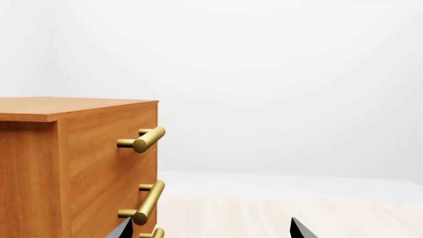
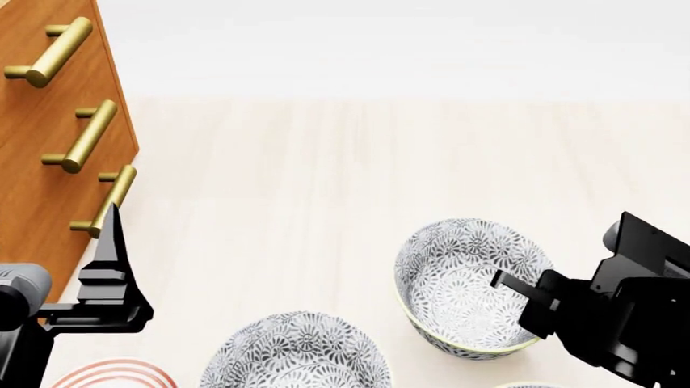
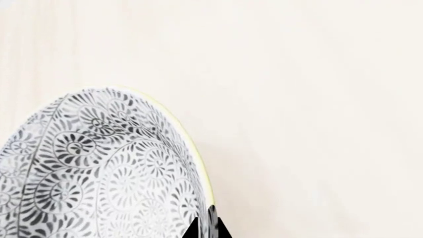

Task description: Stack the bowl at the front on the bowl in the middle.

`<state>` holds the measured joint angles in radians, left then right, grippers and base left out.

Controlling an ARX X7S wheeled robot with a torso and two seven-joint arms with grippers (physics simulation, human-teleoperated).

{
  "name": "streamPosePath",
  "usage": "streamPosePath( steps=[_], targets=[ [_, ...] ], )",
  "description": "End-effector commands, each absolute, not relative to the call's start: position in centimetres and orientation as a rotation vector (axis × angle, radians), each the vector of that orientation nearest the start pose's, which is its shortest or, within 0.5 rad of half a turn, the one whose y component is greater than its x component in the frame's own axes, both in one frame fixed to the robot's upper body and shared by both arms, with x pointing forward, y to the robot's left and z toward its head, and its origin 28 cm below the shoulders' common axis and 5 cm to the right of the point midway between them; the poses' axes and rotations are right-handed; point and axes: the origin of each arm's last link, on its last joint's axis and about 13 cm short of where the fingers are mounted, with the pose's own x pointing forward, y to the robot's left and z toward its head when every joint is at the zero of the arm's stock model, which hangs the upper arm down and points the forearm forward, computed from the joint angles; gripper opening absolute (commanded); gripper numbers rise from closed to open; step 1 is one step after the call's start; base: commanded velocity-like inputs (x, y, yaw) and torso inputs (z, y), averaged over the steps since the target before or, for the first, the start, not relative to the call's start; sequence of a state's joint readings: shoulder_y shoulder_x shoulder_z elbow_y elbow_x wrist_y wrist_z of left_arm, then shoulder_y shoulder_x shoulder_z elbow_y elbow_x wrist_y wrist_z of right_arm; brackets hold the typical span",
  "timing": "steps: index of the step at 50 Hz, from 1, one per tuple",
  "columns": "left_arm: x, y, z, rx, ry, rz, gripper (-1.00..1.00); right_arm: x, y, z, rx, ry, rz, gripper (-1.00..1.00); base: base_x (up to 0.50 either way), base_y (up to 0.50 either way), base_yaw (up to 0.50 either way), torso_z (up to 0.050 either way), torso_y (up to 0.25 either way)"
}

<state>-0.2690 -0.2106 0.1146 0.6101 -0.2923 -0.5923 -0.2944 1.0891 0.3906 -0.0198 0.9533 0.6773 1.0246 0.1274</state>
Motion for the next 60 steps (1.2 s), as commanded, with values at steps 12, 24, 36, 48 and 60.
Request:
streamPosePath(
  steps=[12, 24, 36, 48, 60],
  targets=[
    [23.2, 20.7, 15.6, -0.034, -0.244, 0.018, 1.00, 34.6, -19.2, 18.0, 0.423, 0.696, 0.009, -1.00, 0.00, 0.00, 0.00, 0.000, 0.000],
    [23.2, 20.8, 15.5, -0.040, -0.239, 0.027, 1.00, 29.6, -16.8, 23.4, 0.277, 0.588, 0.156, -1.00, 0.00, 0.00, 0.00, 0.000, 0.000],
    [23.4, 20.9, 15.6, -0.041, -0.243, 0.035, 1.00, 26.5, -14.9, 27.5, 0.142, 0.480, 0.182, -1.00, 0.00, 0.00, 0.00, 0.000, 0.000],
    [23.9, 20.9, 15.2, -0.046, -0.236, 0.032, 1.00, 24.7, -14.2, 31.5, 0.065, 0.401, 0.173, -1.00, 0.00, 0.00, 0.00, 0.000, 0.000],
    [23.8, 21.0, 15.8, -0.056, -0.245, 0.042, 1.00, 22.8, -12.9, 30.7, 0.051, 0.426, 0.261, -1.00, 0.00, 0.00, 0.00, 0.000, 0.001]
  ],
)
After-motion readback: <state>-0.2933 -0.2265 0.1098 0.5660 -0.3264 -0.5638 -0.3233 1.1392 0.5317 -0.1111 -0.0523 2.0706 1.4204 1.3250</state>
